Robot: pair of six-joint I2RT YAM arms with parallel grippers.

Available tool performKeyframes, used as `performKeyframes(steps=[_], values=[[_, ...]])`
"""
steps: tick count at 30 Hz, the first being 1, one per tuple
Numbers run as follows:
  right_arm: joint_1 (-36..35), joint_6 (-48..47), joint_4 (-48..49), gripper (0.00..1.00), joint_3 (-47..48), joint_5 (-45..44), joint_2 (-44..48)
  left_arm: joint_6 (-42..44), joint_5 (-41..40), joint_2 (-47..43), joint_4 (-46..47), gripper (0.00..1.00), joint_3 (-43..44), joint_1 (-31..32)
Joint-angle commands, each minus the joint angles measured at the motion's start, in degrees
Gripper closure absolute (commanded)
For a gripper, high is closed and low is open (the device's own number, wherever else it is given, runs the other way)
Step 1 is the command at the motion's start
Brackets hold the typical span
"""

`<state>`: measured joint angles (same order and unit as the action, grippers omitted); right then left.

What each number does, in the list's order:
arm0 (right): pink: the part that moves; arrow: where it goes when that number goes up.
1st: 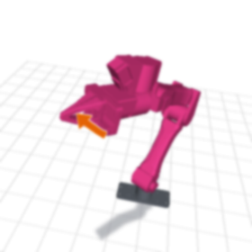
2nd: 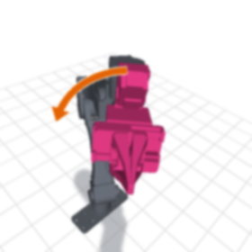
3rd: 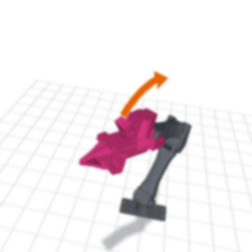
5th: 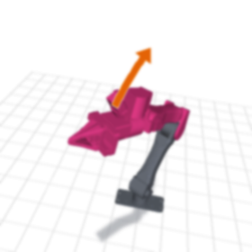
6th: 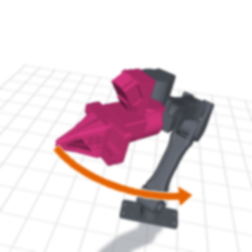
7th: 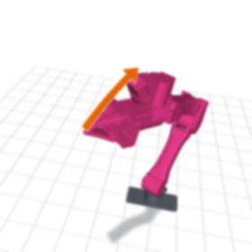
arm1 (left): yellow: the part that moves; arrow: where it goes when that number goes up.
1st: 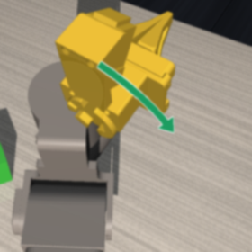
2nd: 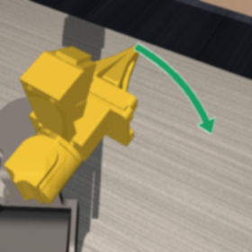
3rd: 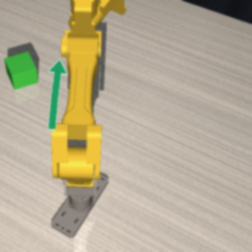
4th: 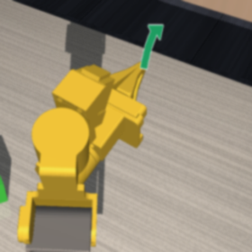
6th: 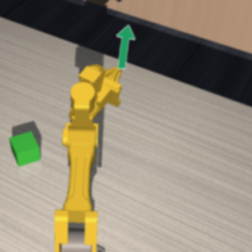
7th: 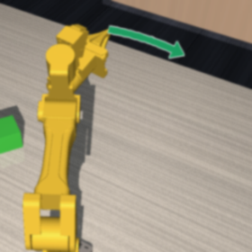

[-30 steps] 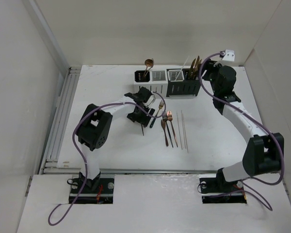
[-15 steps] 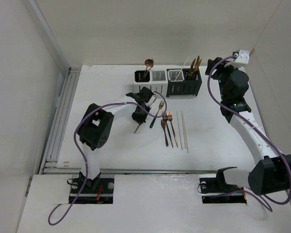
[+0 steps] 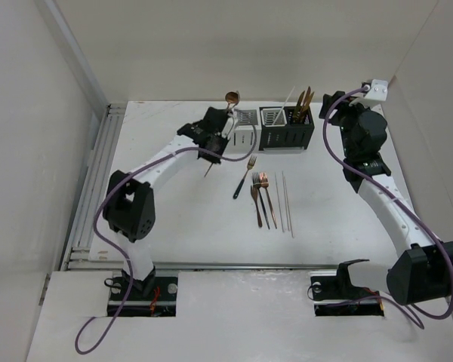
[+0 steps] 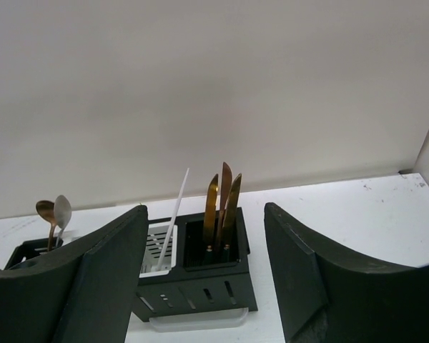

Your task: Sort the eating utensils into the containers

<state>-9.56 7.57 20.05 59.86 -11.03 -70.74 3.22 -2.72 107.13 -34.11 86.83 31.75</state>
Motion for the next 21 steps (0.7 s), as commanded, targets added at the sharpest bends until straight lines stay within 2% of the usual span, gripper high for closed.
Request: performKeyframes(steps=[1,4,10,14,21], values=[[-0.3,1.2,2.4,0.29,0.1,0.6,1.6,3.2,-2.3,-8.4,5.3,1.0,8.6,0.2],[-0.3,1.8,2.4,0.29,0.1,0.6,1.6,3.2,-3.5,-6.3,9.5,1.0,16.3,-0.3],[-0.3,1.8,2.4,0.29,0.6,0.6,1.6,4.6,-7.8,7.2,27.4,1.0,28.4,-0.9],[-0.3,0.6,2.4,0.29,1.1,0.0,1.6,4.6,-10.2,12.0,32.0,1.0,31.8,-1.9],[-0.3,-1.2,1.9,0.29,1.1,-0.5,2.2,5.1,-14.3,17.3,38.7,1.0,32.4,-3.1]])
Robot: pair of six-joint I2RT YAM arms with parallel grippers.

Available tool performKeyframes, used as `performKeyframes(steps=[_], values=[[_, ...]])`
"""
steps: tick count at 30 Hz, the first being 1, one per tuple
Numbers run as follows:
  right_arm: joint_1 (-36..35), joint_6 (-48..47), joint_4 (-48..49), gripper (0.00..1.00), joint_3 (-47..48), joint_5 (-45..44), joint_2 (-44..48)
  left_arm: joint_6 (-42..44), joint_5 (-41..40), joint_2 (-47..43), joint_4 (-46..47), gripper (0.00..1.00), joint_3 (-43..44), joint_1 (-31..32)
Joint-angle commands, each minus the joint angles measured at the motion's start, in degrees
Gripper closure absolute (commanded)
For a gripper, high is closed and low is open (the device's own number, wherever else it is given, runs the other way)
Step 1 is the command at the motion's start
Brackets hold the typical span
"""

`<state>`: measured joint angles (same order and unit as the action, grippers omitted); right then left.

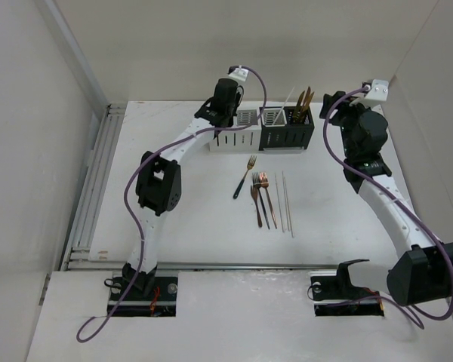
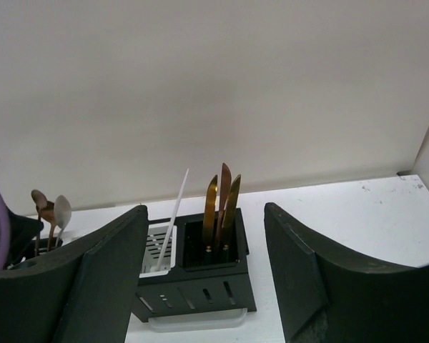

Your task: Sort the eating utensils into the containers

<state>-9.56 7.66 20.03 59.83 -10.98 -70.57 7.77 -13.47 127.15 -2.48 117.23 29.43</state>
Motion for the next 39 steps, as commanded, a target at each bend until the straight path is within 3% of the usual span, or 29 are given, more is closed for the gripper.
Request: performKeyframes(steps=[1,9,14,19,23,27,34,39], values=[[-0.3,-1.2,1.9,0.29,1.2,-0.5,2.5,0.1,-4.2,-1.9,7.1,1.0,2.0,-0.8],[-1.5,-0.7,-8.5,0.27,0.6,6.6,3.8,-3.5,-5.3,-1.3,1.5,1.0,-2.6,-1.3],[-4.6,-0.7,-11.1,0.22,-4.0,3.9,7.0,-5.9,-4.0,-3.7,-2.3,0.68,-7.8,-1.3],[-6.1,-0.7,-11.2,0.21,-4.6,2.7,8.2,-5.9,-5.9,-7.1,-7.0,0.52,-5.5,-2.4],[-8.3,0.1,-12.4,0.21,-4.6,2.1,8.2,-6.5,-8.5,-11.1,-11.6,0.51,-0.3,-2.9],[-10.7,1.6,-15.0,0.2,-4.1,1.5,6.8,-4.8,-3.2,-17.5,-13.9,0.5,-7.0,-1.0],[-13.2,2.6,-16.9,0.2,-4.1,0.3,6.8,-3.7,10.6,-22.7,-17.5,0.55,-29.5,4.0],[-14.3,3.1,-19.5,0.2,-4.1,-0.3,7.9,-3.2,15.3,-22.1,-18.5,0.55,-34.6,6.8]])
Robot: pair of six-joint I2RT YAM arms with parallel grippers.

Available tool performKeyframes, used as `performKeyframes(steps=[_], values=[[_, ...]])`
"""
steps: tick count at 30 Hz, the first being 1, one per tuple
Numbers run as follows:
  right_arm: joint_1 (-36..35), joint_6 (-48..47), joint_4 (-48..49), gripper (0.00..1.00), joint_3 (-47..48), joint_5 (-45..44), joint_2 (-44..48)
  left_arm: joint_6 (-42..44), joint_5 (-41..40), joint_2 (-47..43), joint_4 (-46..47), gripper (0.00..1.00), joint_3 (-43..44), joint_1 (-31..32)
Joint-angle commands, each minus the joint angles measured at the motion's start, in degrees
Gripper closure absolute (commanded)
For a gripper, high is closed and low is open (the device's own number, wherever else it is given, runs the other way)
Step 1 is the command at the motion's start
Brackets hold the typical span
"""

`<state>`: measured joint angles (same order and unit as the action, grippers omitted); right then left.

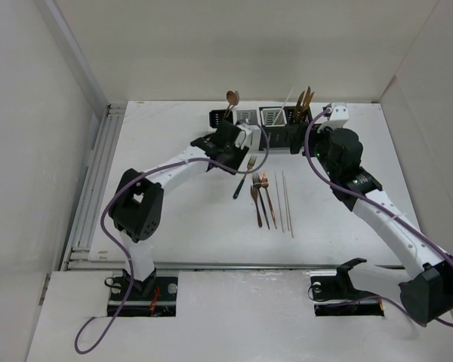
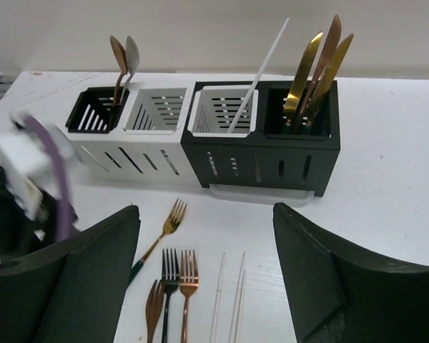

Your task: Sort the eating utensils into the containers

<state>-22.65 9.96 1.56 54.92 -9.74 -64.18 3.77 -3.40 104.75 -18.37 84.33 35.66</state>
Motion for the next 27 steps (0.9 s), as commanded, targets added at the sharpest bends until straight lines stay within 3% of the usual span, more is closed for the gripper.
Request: performKeyframes(steps=[1,10,15,20,21,23,27], values=[[-1.3,0.9,-1.0,0.2,0.8,-1.6,1.5,0.8,6.9,1.1,-2.6,0.55,-2.6,1.3],[-2.4,1.9,-3.8,0.2,-0.8,-3.8,3.9,0.2,9.4,6.4,2.3,0.5,-4.8,5.6],[-2.4,1.9,-5.6,0.2,-0.8,-6.5,6.3,-1.7,7.2,10.7,0.5,0.52,-4.2,5.6],[-2.4,1.9,-6.1,0.2,-0.8,-9.0,8.2,-2.8,5.2,12.9,-0.3,0.68,-5.8,4.9],[-2.4,1.4,-6.1,0.2,-0.8,-9.0,8.2,-3.5,5.8,14.0,-1.0,0.81,-5.8,4.1],[-2.4,1.4,-6.1,0.2,-0.8,-9.5,8.2,-4.1,6.8,15.8,-3.2,0.97,-3.4,2.7],[-2.4,0.8,-6.1,0.2,-0.3,-9.5,8.2,-4.1,8.1,14.5,-4.5,1.0,-2.8,2.0]])
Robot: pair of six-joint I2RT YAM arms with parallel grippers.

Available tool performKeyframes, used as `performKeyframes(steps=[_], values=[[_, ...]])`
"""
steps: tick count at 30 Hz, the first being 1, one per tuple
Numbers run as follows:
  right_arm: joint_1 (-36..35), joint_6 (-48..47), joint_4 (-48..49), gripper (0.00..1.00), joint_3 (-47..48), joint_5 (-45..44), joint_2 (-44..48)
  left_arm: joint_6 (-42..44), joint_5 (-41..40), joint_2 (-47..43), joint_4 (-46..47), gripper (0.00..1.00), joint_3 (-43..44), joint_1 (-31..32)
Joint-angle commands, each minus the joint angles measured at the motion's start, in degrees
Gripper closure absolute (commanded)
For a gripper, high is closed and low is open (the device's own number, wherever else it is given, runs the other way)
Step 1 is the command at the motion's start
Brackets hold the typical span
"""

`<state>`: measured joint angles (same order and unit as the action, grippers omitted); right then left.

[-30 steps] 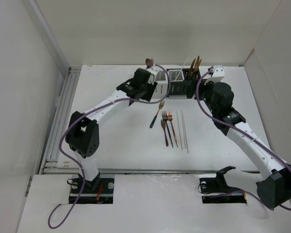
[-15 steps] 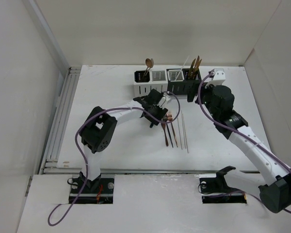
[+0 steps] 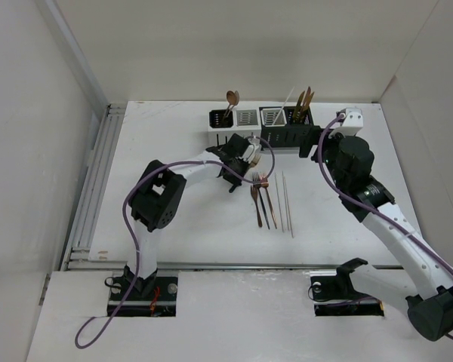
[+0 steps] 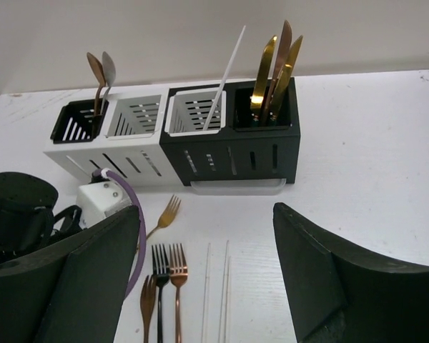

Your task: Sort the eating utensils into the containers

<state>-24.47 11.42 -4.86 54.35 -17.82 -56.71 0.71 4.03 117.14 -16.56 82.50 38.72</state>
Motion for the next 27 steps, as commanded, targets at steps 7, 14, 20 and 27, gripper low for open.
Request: performKeyframes(steps=[7,14,20,27], values=[[-0.6,-2.2,0.3,0.16,0.8,4.4,-1.0,2.6,2.2,-9.1,-8.7,1.0,4.6,-1.6],[-0.1,-1.9,0.3,0.14,3.0,7.3,-4.8,8.5,2.6,-19.4,-7.4,1.0,13.5,-1.6],[1.1,-0.6,1.4,0.14,3.0,7.8,-6.7,7.3,-8.0,-16.9,13.0,1.0,16.9,-1.6],[2.1,-0.1,1.4,0.14,3.0,7.3,-7.3,4.6,-12.8,-1.1,24.5,1.0,29.5,-3.4]])
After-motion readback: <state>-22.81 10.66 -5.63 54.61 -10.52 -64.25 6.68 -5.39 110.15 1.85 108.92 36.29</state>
